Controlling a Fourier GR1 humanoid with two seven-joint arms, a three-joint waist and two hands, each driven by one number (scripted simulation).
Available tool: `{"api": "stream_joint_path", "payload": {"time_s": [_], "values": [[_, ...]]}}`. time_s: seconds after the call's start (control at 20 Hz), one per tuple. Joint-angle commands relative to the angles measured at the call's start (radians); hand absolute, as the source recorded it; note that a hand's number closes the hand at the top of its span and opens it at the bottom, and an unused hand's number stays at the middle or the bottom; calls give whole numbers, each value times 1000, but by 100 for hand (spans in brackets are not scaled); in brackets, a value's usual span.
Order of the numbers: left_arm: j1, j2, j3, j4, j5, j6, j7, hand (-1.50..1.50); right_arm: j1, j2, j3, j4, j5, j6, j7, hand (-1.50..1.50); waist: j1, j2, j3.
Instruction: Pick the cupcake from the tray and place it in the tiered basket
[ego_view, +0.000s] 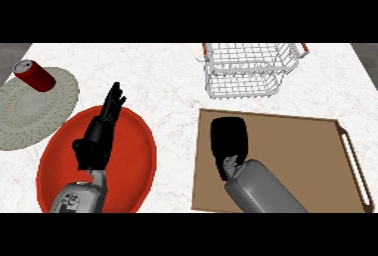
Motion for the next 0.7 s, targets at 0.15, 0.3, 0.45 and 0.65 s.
{"api": "stream_joint_path", "payload": {"time_s": [0.15,0.3,0.45,0.65], "values": [[22,25,21,-19,23,-11,1,0,-159,30,104,-8,-113,-40,305,150,-16,0,5],[18,16,8,23,-2,3,-29,0,-298,30,45,-68,-124,36,377,150,-19,-2,4],[-7,-3,11,39,-9,27,-26,0,-374,30,2,-165,-115,67,423,150,-30,-6,4],[54,-15,-15,5,-25,43,-29,0,-449,30,-21,-281,-154,152,505,150,-30,-13,4]]}}
